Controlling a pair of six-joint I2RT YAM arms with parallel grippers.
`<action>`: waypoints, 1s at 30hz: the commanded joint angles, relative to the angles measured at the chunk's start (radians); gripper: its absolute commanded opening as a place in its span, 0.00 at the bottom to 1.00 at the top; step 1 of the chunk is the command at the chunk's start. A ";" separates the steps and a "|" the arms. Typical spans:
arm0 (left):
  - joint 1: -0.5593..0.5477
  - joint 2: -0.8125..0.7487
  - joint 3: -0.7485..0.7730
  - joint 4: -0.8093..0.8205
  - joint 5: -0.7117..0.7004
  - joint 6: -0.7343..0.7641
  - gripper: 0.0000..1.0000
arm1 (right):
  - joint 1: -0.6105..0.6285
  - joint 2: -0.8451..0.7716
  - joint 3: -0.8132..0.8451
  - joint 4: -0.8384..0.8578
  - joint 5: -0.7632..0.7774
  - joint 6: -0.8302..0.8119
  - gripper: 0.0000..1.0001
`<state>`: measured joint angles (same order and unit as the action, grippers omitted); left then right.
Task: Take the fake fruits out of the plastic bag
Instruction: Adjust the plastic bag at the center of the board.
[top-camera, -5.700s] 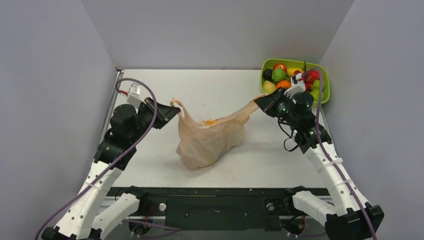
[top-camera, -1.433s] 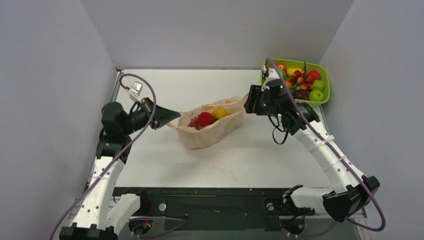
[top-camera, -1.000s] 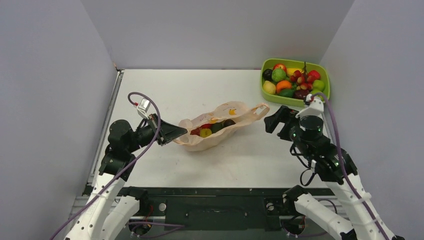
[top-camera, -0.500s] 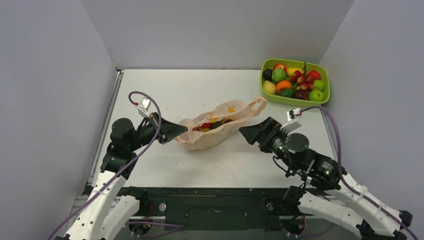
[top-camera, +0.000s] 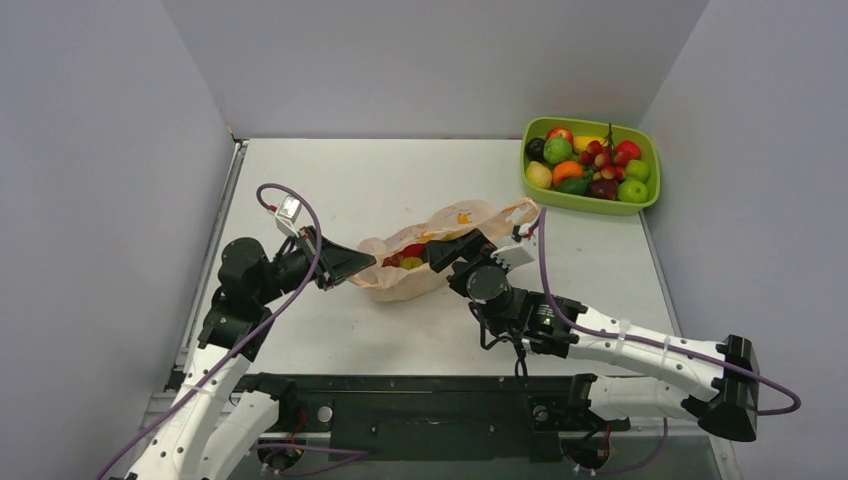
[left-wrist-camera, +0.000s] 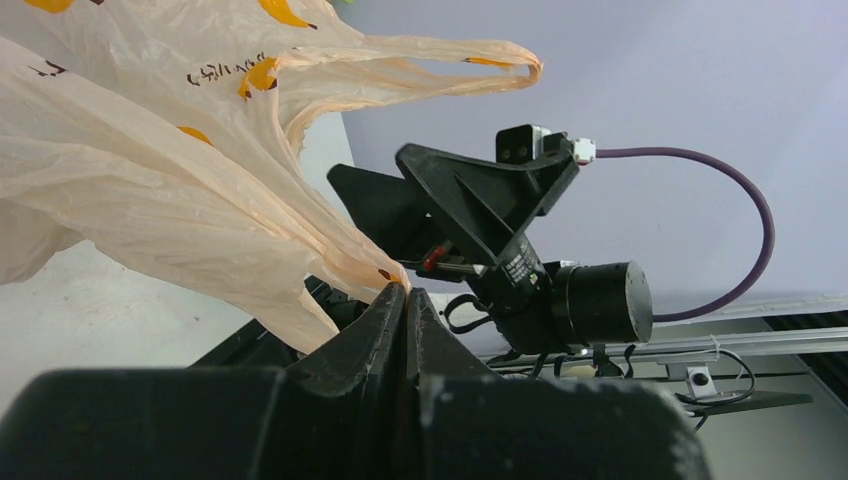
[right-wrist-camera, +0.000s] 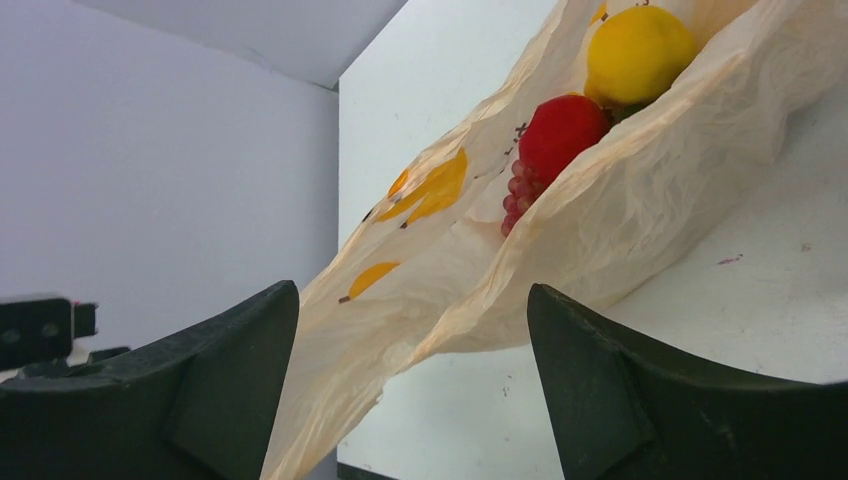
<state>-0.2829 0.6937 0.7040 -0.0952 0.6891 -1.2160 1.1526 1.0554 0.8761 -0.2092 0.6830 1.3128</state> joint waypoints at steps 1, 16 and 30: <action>-0.006 -0.016 0.047 0.001 0.007 0.021 0.00 | -0.041 0.061 -0.006 0.109 0.048 0.064 0.79; -0.006 -0.024 0.062 -0.028 0.011 0.034 0.00 | -0.098 0.198 -0.064 0.146 -0.004 0.067 0.53; -0.006 -0.067 0.084 -0.318 -0.056 0.263 0.00 | -0.077 0.061 -0.477 0.359 -0.056 -0.050 0.00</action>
<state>-0.2886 0.6765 0.7399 -0.3424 0.6502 -1.0634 1.0760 1.1622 0.4896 0.1219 0.5972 1.3354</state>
